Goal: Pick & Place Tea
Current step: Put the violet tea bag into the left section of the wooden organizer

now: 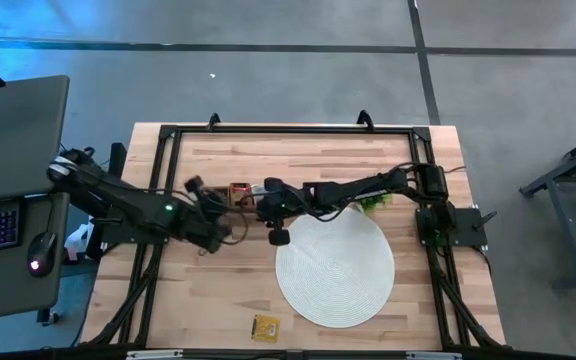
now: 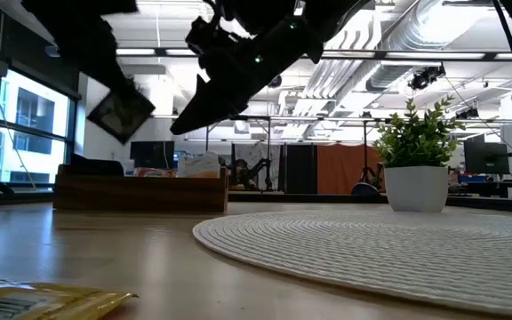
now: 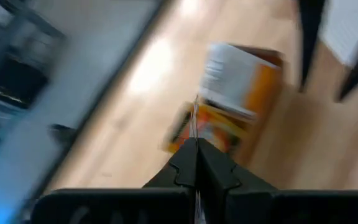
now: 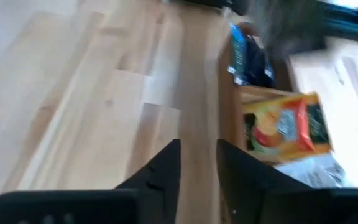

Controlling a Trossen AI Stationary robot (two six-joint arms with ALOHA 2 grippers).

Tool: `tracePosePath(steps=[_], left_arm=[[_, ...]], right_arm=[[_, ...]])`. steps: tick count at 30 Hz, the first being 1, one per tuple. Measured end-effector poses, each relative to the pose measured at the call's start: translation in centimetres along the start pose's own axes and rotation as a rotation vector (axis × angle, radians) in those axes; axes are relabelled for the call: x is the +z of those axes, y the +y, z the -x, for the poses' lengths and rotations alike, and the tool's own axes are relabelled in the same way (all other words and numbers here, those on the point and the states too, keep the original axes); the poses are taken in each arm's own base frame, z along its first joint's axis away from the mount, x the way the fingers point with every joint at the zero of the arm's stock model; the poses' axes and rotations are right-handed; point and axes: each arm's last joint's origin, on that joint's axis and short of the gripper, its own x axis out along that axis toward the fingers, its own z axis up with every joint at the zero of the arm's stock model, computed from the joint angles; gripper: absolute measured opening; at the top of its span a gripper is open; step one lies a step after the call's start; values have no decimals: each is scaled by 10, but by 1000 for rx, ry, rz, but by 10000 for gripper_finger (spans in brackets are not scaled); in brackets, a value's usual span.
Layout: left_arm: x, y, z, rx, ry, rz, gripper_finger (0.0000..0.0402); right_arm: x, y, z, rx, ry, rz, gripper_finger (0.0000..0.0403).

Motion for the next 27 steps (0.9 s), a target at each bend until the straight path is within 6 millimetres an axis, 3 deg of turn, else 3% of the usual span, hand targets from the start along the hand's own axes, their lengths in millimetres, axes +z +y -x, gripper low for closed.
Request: tracePosePath(steps=[6, 13, 19, 27], left_arm=[[-29, 28, 2, 81, -123, 57, 0], [-72, 24, -21, 2, -240, 161, 0], [-99, 25, -36, 42, -289, 140, 0], [-119, 28, -45, 53, -278, 117, 0]], right_arm=[[-1, 2, 0, 12, 10, -20, 148], [-1, 1, 0, 22, 6, -22, 161], [-1, 2, 0, 26, 5, -44, 161], [2, 2, 0, 55, -23, -46, 156]])
